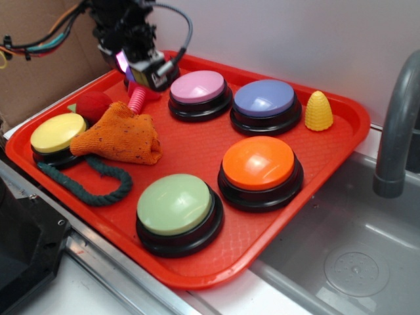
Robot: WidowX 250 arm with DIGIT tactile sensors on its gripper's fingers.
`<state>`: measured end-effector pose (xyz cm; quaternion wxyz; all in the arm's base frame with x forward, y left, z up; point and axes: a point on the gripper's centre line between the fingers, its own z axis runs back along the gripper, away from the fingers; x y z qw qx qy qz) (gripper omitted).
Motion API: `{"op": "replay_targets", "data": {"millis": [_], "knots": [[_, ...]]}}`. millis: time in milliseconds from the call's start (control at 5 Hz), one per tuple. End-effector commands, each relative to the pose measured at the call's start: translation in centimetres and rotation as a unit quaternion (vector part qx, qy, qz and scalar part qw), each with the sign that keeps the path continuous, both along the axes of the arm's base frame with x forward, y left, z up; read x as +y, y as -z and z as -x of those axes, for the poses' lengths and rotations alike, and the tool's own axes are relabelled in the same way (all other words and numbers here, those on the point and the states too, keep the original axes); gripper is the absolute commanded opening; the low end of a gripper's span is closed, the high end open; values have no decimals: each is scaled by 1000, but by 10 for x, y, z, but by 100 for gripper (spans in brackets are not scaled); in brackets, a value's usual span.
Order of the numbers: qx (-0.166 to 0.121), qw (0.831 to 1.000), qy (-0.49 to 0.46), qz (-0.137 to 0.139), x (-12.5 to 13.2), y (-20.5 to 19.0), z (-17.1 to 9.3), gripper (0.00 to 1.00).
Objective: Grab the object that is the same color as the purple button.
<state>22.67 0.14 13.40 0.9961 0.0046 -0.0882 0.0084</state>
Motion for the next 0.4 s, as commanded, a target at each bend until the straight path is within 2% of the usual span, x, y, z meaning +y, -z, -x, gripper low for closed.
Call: {"op": "replay_targets", "data": {"millis": [0,200], "knots": [[-76,994,-73,-40,1,-67,4,0],[-68,994,-83,-25,5,-60,6,0]]}}
